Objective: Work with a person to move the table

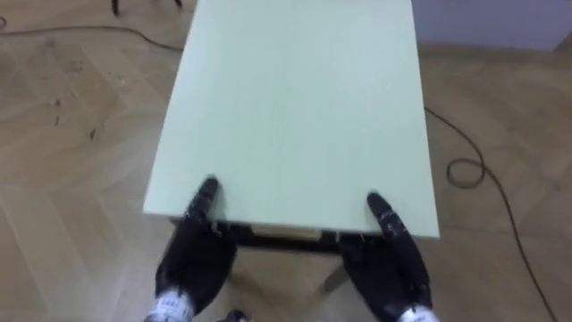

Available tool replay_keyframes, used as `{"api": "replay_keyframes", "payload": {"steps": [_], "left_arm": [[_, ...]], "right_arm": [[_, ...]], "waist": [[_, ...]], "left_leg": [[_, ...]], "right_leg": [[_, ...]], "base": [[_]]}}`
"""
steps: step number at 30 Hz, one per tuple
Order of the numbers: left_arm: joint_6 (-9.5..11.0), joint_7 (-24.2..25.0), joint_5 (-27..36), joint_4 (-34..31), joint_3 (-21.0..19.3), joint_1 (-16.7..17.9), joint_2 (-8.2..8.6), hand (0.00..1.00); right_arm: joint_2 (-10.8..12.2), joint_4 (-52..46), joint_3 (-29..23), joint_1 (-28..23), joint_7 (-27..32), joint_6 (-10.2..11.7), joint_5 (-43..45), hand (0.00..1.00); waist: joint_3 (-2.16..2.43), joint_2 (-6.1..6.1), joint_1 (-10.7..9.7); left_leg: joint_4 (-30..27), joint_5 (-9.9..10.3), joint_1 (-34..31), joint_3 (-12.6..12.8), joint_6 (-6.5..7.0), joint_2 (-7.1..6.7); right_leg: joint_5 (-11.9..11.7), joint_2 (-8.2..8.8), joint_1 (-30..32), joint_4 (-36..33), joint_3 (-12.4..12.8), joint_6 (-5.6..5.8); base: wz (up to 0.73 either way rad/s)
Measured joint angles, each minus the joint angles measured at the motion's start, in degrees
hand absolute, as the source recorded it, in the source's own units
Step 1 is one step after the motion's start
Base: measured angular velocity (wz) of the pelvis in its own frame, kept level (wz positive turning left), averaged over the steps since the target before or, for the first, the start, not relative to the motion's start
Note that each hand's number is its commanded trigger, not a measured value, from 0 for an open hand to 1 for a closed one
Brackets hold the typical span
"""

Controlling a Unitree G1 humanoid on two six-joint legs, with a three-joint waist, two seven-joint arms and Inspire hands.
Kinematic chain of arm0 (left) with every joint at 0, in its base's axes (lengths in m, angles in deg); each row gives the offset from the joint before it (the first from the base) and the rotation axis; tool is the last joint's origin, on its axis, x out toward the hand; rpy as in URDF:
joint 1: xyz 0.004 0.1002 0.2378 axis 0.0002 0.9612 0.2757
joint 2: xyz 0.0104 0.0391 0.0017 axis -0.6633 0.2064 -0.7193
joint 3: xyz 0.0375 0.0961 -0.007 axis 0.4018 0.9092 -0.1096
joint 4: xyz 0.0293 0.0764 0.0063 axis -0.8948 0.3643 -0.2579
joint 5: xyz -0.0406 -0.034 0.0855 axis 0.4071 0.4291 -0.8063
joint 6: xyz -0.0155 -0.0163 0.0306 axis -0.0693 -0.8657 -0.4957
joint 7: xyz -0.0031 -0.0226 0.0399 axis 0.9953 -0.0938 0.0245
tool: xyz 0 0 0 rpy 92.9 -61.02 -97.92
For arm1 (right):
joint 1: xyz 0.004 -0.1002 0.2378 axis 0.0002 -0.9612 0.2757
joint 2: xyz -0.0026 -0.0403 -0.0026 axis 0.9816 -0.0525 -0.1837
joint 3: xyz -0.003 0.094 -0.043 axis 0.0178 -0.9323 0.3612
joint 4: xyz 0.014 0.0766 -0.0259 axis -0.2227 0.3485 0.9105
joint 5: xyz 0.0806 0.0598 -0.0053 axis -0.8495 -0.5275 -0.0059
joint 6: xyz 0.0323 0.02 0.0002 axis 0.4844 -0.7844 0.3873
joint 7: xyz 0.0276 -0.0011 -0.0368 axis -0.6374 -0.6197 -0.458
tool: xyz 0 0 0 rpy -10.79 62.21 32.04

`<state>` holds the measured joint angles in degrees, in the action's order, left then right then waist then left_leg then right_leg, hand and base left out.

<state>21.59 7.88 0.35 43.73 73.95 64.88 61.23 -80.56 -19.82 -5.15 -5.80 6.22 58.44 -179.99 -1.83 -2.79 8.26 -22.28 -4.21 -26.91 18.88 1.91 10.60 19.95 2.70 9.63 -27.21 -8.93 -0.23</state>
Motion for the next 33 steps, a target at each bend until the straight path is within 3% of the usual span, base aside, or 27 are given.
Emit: {"api": "replay_keyframes", "payload": {"steps": [1, 2, 3, 5, 6, 7, 8, 11, 14, 16, 17, 18, 20, 22, 26, 30, 31, 33], "left_arm": [[0.17, -0.03, -0.06, 0.04, 0.03, -0.1, -0.25, 1.0], [0.35, -0.03, -0.03, 0.05, -0.09, -0.24, -0.35, 1.0], [0.55, -0.03, 0.03, 0.12, -0.12, -0.09, -0.25, 1.0], [0.51, -0.02, 0.74, 0.41, 0.13, 0.99, 0.65, 1.0], [0.43, -0.02, 1.14, 0.45, 0.18, 1.34, 0.9, 1.0], [0.42, -0.02, 1.4, 0.43, 0.16, 2.15, 1.63, 1.0], [0.43, -0.04, 1.66, 0.44, 0.17, 2.38, 2.49, 1.0], [0.55, -0.42, 1.65, 0.43, 0.19, 2.05, 4.11, 1.0], [0.83, -0.92, 1.45, -0.29, 0.2, 1.2, 4.77, 1.0], [1.15, -1.72, 1.57, -1.26, 0.14, 0.43, 4.9, 1.0], [1.25, -2.41, 1.52, -1.4, 0.18, -0.77, 4.92, 1.0], [1.29, -2.85, 1.22, -1.5, 0.2, -1.27, 4.92, 1.0], [1.6, -4.16, 1.01, -1.5, 0.64, -2.67, 4.96, 1.0], [1.59, -4.41, 0.81, -1.49, 0.78, -3.21, 5.09, 1.0], [1.05, -4.46, 1.01, -0.39, 0.81, -3.15, 5.22, 1.0], [0.41, -2.81, 0.63, 3.11, 0.39, -2.81, 5.11, 1.0], [-0.01, -2.77, 0.38, 3.67, 0.34, -2.6, 4.94, 1.0], [-0.1, -2.7, -0.08, 3.76, 0.57, -1.72, 4.94, 1.0]], "right_arm": [[0.5, 0.23, 0.03, -0.01, 0.01, 0.34, 0.11, 1.0], [0.44, 0.18, 0.09, 0.0, 0.01, 0.32, 0.02, 1.0], [0.37, 0.24, 0.16, -0.03, 0.01, 0.35, 0.02, 1.0], [-0.28, 0.36, 0.25, 0.0, 0.03, 0.57, 0.27, 1.0], [-0.28, 0.28, 0.37, 0.09, 0.01, 0.74, 0.36, 1.0], [-0.47, -0.05, 0.38, 0.09, 0.01, 0.98, 1.16, 1.0], [-0.53, -0.2, 0.34, 0.34, 0.03, 2.09, 2.1, 1.0], [-0.38, -0.2, 0.4, 1.48, 0.16, 3.65, 2.43, 1.0], [-0.52, -2.04, 0.27, 1.71, 1.15, 4.82, 2.7, 1.0], [-0.46, -3.64, 0.3, 2.22, 2.45, 5.66, 3.19, 1.0], [-0.08, -4.24, 0.44, 2.37, 3.02, 6.55, 3.23, 1.0], [0.04, -4.48, 0.42, 2.38, 3.18, 6.89, 3.23, 1.0], [0.38, -4.6, 0.23, 2.46, 3.39, 7.93, 3.18, 1.0], [0.51, -4.59, 0.1, 2.65, 3.39, 8.4, 3.18, 1.0], [0.79, -4.19, 0.03, 1.93, 3.3, 8.08, 3.31, 1.0], [1.9, -0.7, -1.28, 1.5, 2.39, 5.69, 4.39, 1.0], [1.99, -0.23, -1.34, 0.87, 2.39, 5.06, 4.35, 1.0], [1.98, -0.18, -1.56, -0.14, 2.39, 4.53, 4.25, 1.0]], "waist": [[0.01, 0.01, 0.68], [-0.03, 0.07, 1.38], [-0.07, 0.11, 1.54], [-0.43, 1.53, 3.43], [-0.39, 2.16, 3.78], [-0.23, 3.29, 3.93], [-0.35, 4.52, 3.69], [-0.42, 6.37, 2.13], [-0.27, 7.77, 0.2], [-0.18, 8.79, -0.31], [-0.22, 9.23, -1.15], [-0.22, 9.25, -1.61], [-0.21, 9.26, -2.57], [-0.19, 9.28, -3.27], [-0.19, 9.12, -3.31], [-0.05, 8.32, -3.33], [0.12, 7.5, -3.48], [0.45, 6.85, -4.07]], "left_leg": [[5.12, -4.37, 1.42, -0.36, -3.46, -0.45], [8.46, -7.49, 2.6, -1.08, -7.64, -0.36], [7.26, -6.83, 2.84, -1.87, -6.93, -0.26], [-4.1, 3.26, 3.95, -4.32, -4.14, -0.11], [-6.96, 5.56, 4.22, -4.9, -4.06, -0.1], [-11.65, 9.52, 4.94, -5.42, -4.44, 0.03], [-16.36, 12.65, 5.57, -6.16, -4.58, 0.02], [-22.43, 18.49, 9.51, -6.95, -4.76, -0.06], [-22.81, 22.3, 16.19, -6.95, -5.42, -0.02], [-19.14, 24.15, 20.44, -7.87, -5.96, -0.36], [-14.54, 26.2, 21.78, -9.33, -6.58, -1.12], [-12.18, 26.98, 22.06, -9.82, -6.37, -1.76], [-5.22, 27.68, 23.02, -10.24, -5.7, -3.97], [-2.24, 27.48, 23.01, -10.29, -5.32, -5.63], [2.6, 24.82, 23.74, -10.12, -0.65, -9.5], [3.85, 23.9, 24.11, -8.89, 0.66, -10.7], [3.81, 23.39, 24.03, -8.93, 0.96, -11.28], [3.44, 22.8, 23.35, -9.25, 1.45, -11.6]], "right_leg": [[-1.59, -0.7, 0.27, 1.6, -0.16, -0.86], [-3.13, -0.67, 0.67, 3.1, -0.98, -2.21], [-3.67, -0.61, 0.88, 3.3, -1.43, -2.71], [-5.6, -0.38, 1.44, 3.51, -2.91, -3.67], [-6.05, -0.37, 1.69, 3.53, -3.3, -3.87], [-6.88, -0.27, 2.44, 3.54, -4.5, -4.32], [-7.54, -0.03, 3.03, 3.55, -6.42, -4.71], [-9.09, 0.05, 4.96, 3.52, -9.33, -5.43], [-10.84, 0.1, 7.58, 3.44, -12.41, -5.74], [-12.25, 0.35, 9.17, 3.2, -14.46, -5.98], [-12.98, 0.89, 10.46, 2.67, -15.36, -5.74], [-13.29, 1.33, 10.96, 2.19, -15.58, -5.6], [-16.04, 2.73, 12.53, 3.25, -15.66, -4.99], [-18.21, 3.92, 13.57, 4.44, -15.8, -4.71], [-22.47, 6.27, 14.7, 6.87, -14.36, -4.24], [-25.89, 6.5, 13.64, 9.65, -12.71, -4.04], [-26.64, 7.01, 13.3, 10.19, -12.31, -3.78], [-28.91, 7.23, 13.03, 11.21, -11.09, -2.13]], "base": [[-0.13], [-0.14], [-0.28], [-0.46], [-0.51], [-0.41], [-0.32], [0.06], [0.14], [0.01], [0.22], [0.36], [0.21], [0.12], [-0.02], [-0.05], [0.13], [0.22]]}}
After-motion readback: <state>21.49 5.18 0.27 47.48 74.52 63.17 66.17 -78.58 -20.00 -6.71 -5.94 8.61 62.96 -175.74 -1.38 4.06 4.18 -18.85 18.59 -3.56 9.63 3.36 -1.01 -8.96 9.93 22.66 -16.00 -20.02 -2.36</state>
